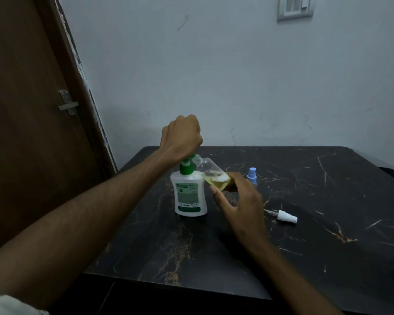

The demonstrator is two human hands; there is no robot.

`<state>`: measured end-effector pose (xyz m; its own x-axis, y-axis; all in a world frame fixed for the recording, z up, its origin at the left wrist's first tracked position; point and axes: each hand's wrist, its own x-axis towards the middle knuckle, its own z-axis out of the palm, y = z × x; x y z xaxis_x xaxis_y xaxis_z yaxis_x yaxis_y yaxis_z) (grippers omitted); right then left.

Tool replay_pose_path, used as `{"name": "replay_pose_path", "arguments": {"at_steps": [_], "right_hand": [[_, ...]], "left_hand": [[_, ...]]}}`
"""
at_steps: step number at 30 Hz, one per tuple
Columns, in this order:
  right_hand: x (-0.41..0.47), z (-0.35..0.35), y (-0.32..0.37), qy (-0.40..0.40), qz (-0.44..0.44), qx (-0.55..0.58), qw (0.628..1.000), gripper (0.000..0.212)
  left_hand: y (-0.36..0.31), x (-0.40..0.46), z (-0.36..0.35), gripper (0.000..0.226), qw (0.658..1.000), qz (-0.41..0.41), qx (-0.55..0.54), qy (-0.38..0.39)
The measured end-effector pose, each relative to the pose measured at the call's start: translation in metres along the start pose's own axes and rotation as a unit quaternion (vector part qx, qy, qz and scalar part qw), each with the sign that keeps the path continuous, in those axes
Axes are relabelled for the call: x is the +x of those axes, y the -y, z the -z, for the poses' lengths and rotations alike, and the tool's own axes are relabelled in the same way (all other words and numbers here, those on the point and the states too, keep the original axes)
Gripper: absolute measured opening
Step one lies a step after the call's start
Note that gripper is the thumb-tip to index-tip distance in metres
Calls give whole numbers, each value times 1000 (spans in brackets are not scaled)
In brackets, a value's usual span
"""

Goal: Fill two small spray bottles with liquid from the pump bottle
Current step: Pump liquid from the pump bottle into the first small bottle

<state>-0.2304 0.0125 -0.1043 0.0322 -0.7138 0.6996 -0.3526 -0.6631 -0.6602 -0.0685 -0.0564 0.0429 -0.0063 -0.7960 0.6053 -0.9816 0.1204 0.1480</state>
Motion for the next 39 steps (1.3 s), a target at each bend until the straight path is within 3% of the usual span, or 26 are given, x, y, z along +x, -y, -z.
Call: {"name": "replay_pose_path", "arguments": {"at_steps": [5, 10, 20, 39], "right_hand": [[2, -1, 0, -3, -2, 2, 1000, 33], [3, -3, -4, -2, -7, -9, 1000, 31], [1, -2, -2, 5, -15, -15, 1000, 32], [1, -4, -6, 0, -13, -11, 1000, 33]], "left_hand": [[0, 6, 2, 23, 1000, -11, 9, -5], [3, 6, -3, 14, 1000, -2, -4, -5], [3, 3, -4, 23, 1000, -8, -3, -8], [3, 5, -3, 14, 1000, -3, -2, -6]]}}
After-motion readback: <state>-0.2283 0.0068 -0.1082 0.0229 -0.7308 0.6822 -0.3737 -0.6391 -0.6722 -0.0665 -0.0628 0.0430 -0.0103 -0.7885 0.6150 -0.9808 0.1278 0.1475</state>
